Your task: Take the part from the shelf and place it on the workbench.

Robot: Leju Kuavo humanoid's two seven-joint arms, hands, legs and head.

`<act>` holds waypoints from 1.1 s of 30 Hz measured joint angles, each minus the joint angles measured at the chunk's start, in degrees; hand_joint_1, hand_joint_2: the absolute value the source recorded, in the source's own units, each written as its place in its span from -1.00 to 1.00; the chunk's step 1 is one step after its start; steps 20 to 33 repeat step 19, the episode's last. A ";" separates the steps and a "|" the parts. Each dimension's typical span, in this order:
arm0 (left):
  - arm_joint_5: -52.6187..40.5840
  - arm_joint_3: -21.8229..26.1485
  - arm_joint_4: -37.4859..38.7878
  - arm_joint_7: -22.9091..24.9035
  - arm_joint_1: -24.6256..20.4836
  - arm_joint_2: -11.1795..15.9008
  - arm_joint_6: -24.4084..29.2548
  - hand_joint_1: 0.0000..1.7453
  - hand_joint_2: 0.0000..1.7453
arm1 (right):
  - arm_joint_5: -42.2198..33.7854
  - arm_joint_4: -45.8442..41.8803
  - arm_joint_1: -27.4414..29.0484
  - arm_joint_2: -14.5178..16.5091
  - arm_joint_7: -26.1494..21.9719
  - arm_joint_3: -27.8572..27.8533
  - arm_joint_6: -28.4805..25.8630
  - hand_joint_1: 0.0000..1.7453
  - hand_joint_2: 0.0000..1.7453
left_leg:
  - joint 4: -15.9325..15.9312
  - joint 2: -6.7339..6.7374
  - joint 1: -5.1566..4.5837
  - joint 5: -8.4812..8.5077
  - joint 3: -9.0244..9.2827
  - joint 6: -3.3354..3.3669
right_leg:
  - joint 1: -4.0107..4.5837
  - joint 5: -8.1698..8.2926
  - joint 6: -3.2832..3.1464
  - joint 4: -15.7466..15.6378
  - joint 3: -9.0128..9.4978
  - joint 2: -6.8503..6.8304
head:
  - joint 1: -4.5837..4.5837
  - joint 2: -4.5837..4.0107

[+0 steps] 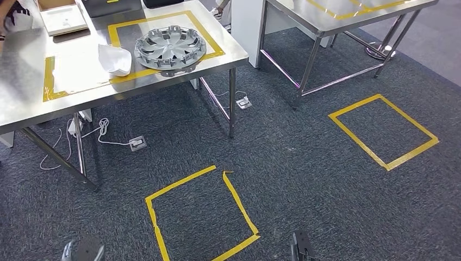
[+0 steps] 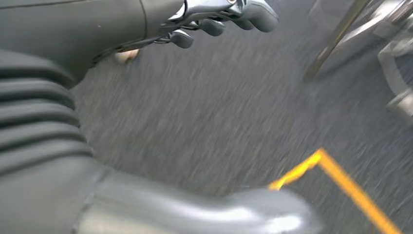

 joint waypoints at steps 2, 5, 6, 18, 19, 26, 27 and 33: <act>3.24 0.00 0.69 0.90 1.76 -0.12 -1.77 -1.00 -1.00 | 0.85 -0.52 0.45 -0.32 0.52 0.93 -0.61 -1.00 -1.00 | 0.00 0.00 0.00 -0.01 -0.01 0.00 | 0.00 0.00 0.00 0.00 0.00 0.00 | 0.00 0.00; 8.19 0.00 1.74 2.27 4.48 -0.31 -4.43 -1.00 -1.00 | 2.14 -1.33 1.14 -0.80 1.31 2.44 -1.58 -1.00 -1.00 | 0.00 0.00 0.00 -0.04 -0.01 0.01 | 0.00 -0.04 0.02 0.00 -0.01 0.00 | 0.00 0.00; 9.80 0.00 2.09 2.70 5.38 -0.37 -5.29 -1.00 -1.00 | 2.55 -1.60 1.38 -0.97 1.56 2.95 -1.89 -1.00 -1.00 | -0.01 0.00 0.00 -0.05 -0.01 0.01 | 0.00 -0.06 0.02 0.00 -0.01 0.00 | 0.00 0.00; 29.12 0.00 6.19 8.01 15.69 -1.12 -15.72 -1.00 -1.00 | 7.58 -4.77 4.04 -2.92 4.58 8.85 -5.63 -1.00 -1.00 | -0.02 0.00 0.00 -0.19 0.00 0.02 | 0.00 -0.23 0.00 0.00 -0.04 -0.03 | 0.00 0.00; 29.90 0.00 6.33 8.24 16.07 -1.15 -16.15 -1.00 -1.00 | 7.78 -4.87 4.14 -2.99 4.67 9.05 -5.79 -1.00 -1.00 | -0.02 0.00 0.00 -0.19 0.00 0.02 | 0.00 -0.23 0.00 0.00 -0.04 -0.03 | 0.00 0.00; 29.90 0.00 6.33 8.24 16.07 -1.15 -16.15 -1.00 -1.00 | 7.78 -4.87 4.14 -2.99 4.67 9.05 -5.79 -1.00 -1.00 | -0.02 0.00 0.00 -0.19 0.00 0.02 | 0.00 -0.23 0.00 0.00 -0.04 -0.03 | 0.00 0.00; 29.90 0.00 6.33 8.24 16.07 -1.15 -16.15 -1.00 -1.00 | 7.78 -4.87 4.14 -2.99 4.67 9.05 -5.79 -1.00 -1.00 | -0.02 0.00 0.00 -0.19 0.00 0.02 | 0.00 -0.23 0.00 0.00 -0.04 -0.03 | 0.00 0.00; 29.90 0.00 6.33 8.24 16.07 -1.15 -16.15 -1.00 -1.00 | 7.78 -4.87 4.14 -2.99 4.67 9.05 -5.79 -1.00 -1.00 | -0.02 0.00 0.00 -0.19 0.00 0.02 | 0.00 -0.23 0.00 0.00 -0.04 -0.03 | 0.00 0.00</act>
